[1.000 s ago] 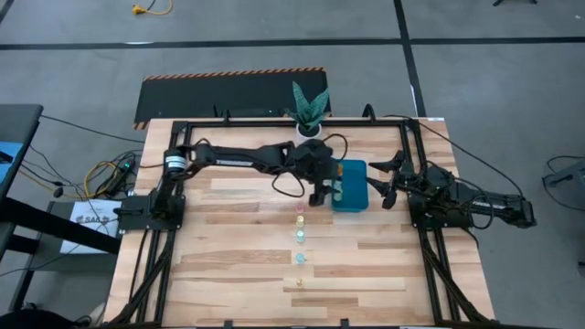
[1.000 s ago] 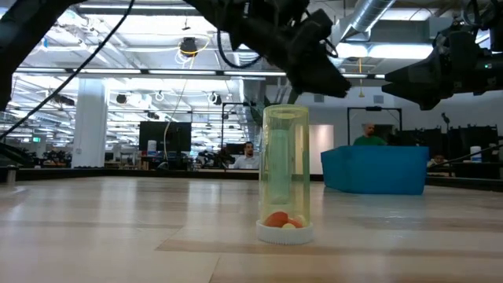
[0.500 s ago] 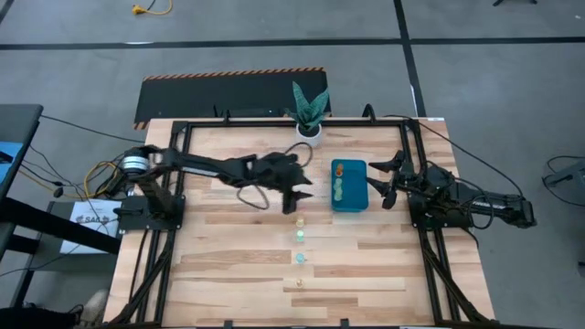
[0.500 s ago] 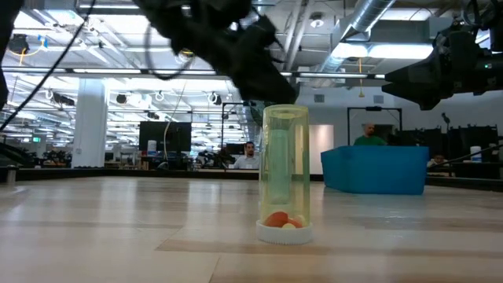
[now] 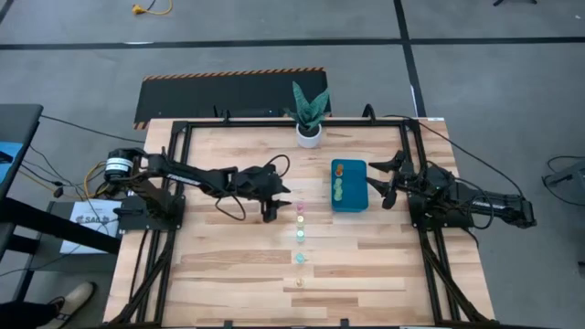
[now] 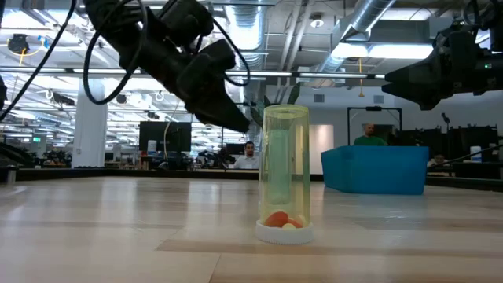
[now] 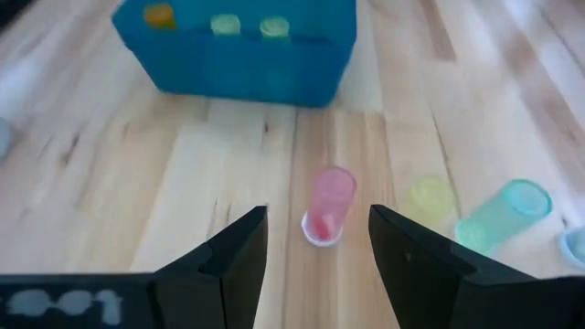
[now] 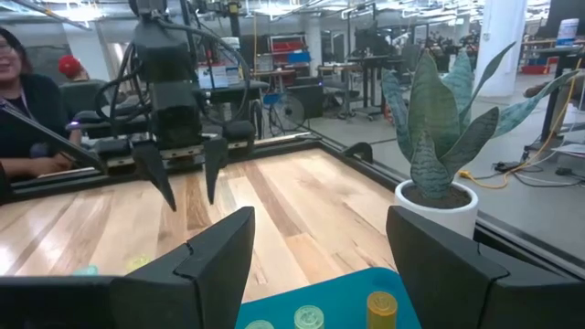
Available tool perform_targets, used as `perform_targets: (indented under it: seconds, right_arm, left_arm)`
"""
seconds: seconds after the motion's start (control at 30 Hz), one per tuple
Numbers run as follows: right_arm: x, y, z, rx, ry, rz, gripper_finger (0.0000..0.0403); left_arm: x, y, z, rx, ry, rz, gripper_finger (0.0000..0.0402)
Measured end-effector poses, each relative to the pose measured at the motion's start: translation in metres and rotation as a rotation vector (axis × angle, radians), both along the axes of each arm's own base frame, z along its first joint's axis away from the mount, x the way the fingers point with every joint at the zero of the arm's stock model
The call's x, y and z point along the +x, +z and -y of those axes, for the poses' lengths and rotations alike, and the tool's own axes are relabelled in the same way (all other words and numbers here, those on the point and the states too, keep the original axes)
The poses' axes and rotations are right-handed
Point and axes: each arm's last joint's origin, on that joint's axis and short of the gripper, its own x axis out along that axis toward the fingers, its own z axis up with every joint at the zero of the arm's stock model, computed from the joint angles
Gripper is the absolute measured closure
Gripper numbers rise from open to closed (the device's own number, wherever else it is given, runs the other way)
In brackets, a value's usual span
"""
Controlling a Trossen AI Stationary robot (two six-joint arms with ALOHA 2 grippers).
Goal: Pick and place pill bottles into a basket
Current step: Put the pink pill bottle into the blue bin
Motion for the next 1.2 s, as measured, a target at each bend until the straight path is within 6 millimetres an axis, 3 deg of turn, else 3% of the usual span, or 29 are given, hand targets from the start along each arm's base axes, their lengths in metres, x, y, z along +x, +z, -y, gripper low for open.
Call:
perform_targets:
  seconds: [0.27, 0.63, 1.2]
  right_arm:
    - [0.0, 0.0, 0.0, 0.0, 0.0, 0.0, 0.0159]
    - [0.0, 0.0, 0.0, 0.0, 0.0, 0.0, 0.0159]
    - [0.0, 0.0, 0.0, 0.0, 0.0, 0.0, 0.0159]
  left_arm:
    - [-0.002, -0.01, 0.001, 0.008, 0.009, -0.015, 0.022]
    - [0.011, -0.037, 0.004, -0.001, -0.024, -0.01, 0.0219]
    - [0.013, -0.035, 0.006, 0.013, -0.041, 0.019, 0.0219]
